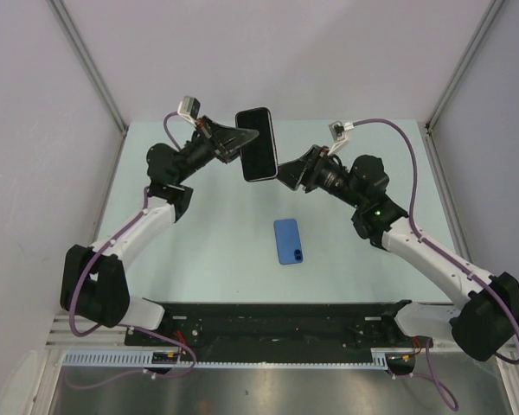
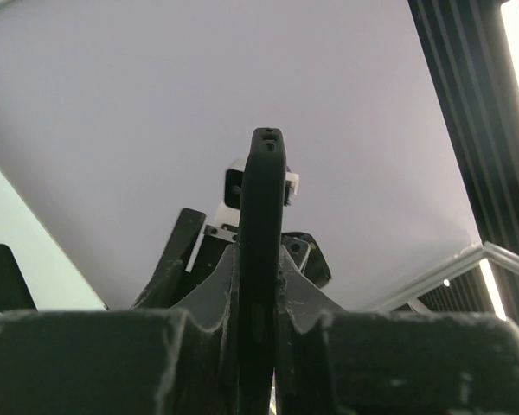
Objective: Take the phone out of the phone case
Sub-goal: Remove the phone case from the phone.
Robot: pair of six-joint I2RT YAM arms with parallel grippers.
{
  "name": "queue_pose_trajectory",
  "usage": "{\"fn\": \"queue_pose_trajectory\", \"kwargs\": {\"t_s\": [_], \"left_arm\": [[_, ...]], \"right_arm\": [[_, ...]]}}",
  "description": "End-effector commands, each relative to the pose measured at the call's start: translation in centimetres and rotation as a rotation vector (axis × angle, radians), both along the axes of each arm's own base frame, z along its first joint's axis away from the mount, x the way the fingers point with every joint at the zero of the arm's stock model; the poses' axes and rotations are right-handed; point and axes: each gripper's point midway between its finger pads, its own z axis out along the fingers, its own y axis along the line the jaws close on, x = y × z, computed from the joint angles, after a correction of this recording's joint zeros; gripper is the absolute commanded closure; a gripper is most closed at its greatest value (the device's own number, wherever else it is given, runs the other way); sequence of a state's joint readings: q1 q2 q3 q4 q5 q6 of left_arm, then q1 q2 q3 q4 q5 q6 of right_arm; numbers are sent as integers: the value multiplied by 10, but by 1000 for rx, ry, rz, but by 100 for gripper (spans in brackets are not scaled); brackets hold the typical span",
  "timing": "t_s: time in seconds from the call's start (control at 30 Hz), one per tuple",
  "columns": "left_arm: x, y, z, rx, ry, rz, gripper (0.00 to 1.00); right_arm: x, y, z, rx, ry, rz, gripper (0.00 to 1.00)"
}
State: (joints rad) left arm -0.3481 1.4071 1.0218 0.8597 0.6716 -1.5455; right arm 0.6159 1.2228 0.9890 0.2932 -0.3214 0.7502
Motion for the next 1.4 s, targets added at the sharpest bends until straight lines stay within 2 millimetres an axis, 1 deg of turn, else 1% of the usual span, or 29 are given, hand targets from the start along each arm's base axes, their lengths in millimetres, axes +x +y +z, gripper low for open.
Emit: {"fn": "queue_pose_trajectory", "kwargs": {"t_s": [0.0, 0.1, 0.2, 0.3, 0.33, 0.4, 0.43, 0.47, 0.53, 0.57, 0.6, 0.63, 0.67, 0.7, 0.73, 0.77, 0.8, 0.83, 0.87, 0.9, 0.93, 1.03, 1.1, 1.13, 1.2, 1.23, 1.27, 1.33, 1.37], "left_arm": [[-79, -14, 50, -122, -118, -231, 100], [-79, -14, 42, -127, -108, -240, 100], [-79, -17, 32, -120, -97, -249, 100], [-79, -18, 23, -116, -82, -255, 100], [-79, -17, 21, -115, -80, -255, 100], [-77, -18, 13, -107, -69, -255, 100], [-77, -19, 9, -98, -66, -259, 100], [-76, -19, 5, -89, -62, -258, 100], [-70, -21, -6, -57, -50, -244, 100], [-68, -22, -12, -43, -42, -239, 100], [-64, -22, -18, -18, -58, -222, 100], [-59, -25, -29, 13, -25, -221, 90], [-55, -27, -36, 35, -16, -215, 81], [-51, -28, -44, 66, -29, -201, 71], [-46, -31, -54, 93, 1, -199, 54], [-43, -33, -61, 111, 13, -199, 44], [-40, -33, -67, 134, 0, -186, 25], [-36, -35, -77, 161, 33, -185, 18], [-33, -36, -83, 177, 41, -180, 14], [-30, -37, -89, 202, 31, -168, 4], [-26, -37, -100, 227, 68, -162, 0], [-19, -40, -118, 276, 98, -156, 0], [-12, -41, -129, 320, 87, -136, 0], [-9, -41, -146, 375, 155, -133, 0], [4, -39, -159, 475, 132, -66, 0], [4, -36, -181, 544, 215, -63, 0], [8, -36, -181, 573, 212, -49, 0], [8, -38, -204, 654, 252, -49, 0], [8, -40, -206, 667, 250, -53, 0]], "right_arm": [[-26, 34, -29, 37, 53, 260, 30], [-28, 45, -17, 132, 60, 328, 30], [-26, 53, -15, 203, 85, 367, 32], [-24, 59, -15, 247, 99, 386, 40], [-23, 60, -15, 254, 103, 388, 52], [-21, 58, -16, 254, 109, 380, 68], [-19, 56, -17, 253, 111, 369, 88], [-15, 50, -21, 248, 125, 344, 100], [-11, 39, -23, 237, 131, 291, 100], [-5, 32, -39, 203, 184, 248, 100], [3, 25, -45, 183, 202, 198, 100], [3, 17, -42, 152, 173, 161, 100], [8, 7, -63, 90, 246, 104, 100], [17, -3, -66, 65, 251, 27, 100], [17, -12, -66, 36, 244, -15, 100], [17, -21, -80, -27, 268, -56, 100], [25, -33, -86, -53, 278, -118, 100], [25, -42, -86, -68, 277, -144, 100], [24, -50, -97, -113, 297, -168, 100], [29, -59, -102, -133, 304, -207, 100], [30, -64, -105, -149, 309, -225, 100], [34, -82, -117, -219, 314, -292, 100], [36, -95, -138, -313, 337, -343, 100], [38, -100, -145, -353, 340, -366, 100], [40, -118, -172, -469, 392, -441, 100], [41, -126, -182, -535, 390, -469, 100], [37, -131, -191, -593, 408, -480, 100], [39, -144, -211, -722, 420, -534, 100], [35, -144, -216, -769, 424, -532, 100]]}}
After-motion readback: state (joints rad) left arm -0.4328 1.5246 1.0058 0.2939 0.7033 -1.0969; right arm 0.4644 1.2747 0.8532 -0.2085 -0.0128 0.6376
